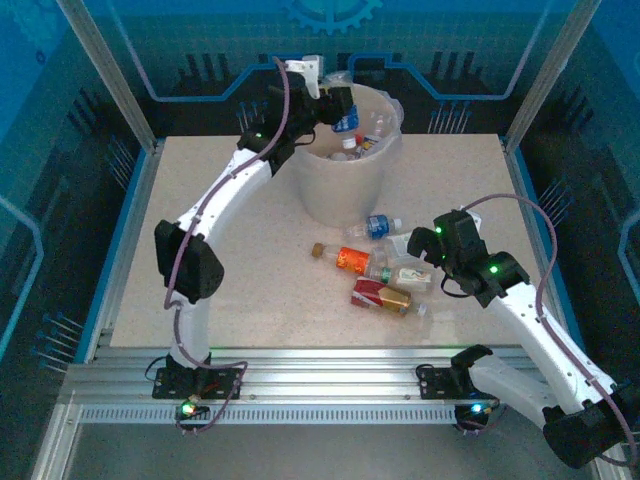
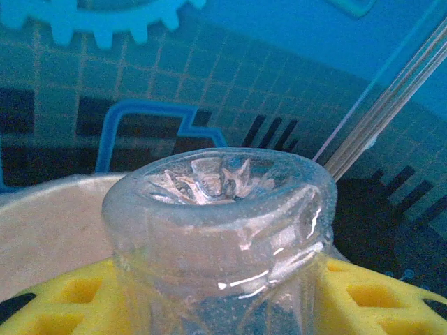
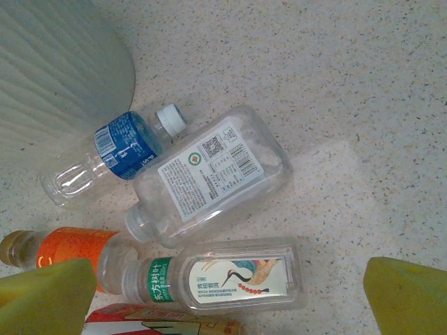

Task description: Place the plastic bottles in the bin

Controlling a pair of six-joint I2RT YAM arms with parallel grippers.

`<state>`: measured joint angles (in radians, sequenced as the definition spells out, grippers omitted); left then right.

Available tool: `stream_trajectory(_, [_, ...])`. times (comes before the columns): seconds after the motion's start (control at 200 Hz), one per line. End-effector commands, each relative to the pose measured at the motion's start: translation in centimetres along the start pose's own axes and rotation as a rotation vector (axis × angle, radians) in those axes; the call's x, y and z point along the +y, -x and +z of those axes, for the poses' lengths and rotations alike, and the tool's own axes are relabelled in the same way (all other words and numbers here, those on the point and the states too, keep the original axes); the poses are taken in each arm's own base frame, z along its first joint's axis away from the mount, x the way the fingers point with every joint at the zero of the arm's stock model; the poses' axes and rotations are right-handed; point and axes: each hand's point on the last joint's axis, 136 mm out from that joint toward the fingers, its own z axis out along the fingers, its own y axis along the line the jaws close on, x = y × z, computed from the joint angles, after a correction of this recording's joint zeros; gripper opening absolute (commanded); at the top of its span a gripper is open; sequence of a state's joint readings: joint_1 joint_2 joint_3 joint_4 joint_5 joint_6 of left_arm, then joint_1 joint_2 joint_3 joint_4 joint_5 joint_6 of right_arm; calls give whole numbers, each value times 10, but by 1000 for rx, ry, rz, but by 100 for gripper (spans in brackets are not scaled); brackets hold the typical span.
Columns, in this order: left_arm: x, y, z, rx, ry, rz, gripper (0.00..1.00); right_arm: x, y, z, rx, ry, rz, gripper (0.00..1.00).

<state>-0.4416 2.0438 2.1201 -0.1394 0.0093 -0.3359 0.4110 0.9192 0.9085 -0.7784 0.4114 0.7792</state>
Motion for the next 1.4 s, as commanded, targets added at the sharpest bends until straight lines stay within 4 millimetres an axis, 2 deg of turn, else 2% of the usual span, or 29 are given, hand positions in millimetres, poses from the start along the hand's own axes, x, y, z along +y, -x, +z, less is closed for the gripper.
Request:
stream_trajectory(0.0, [-3, -13, 8, 70, -20, -55, 40, -13, -3, 0, 0, -47, 13, 100])
stream_trajectory(0.42, [15, -43, 35, 158, -9, -108, 49, -15, -3, 0, -2, -50, 15, 100])
stream_trajectory(0.54, [18, -45, 39, 161, -3, -112, 58, -15, -4, 1, -1, -53, 14, 100])
stream_trajectory(0.625, [19, -44, 39, 159, -1, -113, 71, -15, -4, 0, -1, -52, 14, 100])
stream_trajectory(0.67, [18, -43, 38, 156, -4, -112, 75, -15, -4, 0, -1, -52, 15, 100])
stream_trajectory(0.82, [13, -30, 34, 131, -14, -96, 89, -15, -3, 0, -3, -52, 16, 100])
stream_trajectory(0.996, [6, -5, 22, 74, -7, -56, 99, -15, -3, 0, -3, -51, 17, 100])
stream_trajectory(1.176, [-2, 19, 3, 27, 3, -6, 99, -17, -3, -1, -5, -54, 18, 100])
stream_trajectory(1.396, [-13, 33, -27, -15, -9, 50, 99, -17, -2, -1, -10, -55, 23, 100])
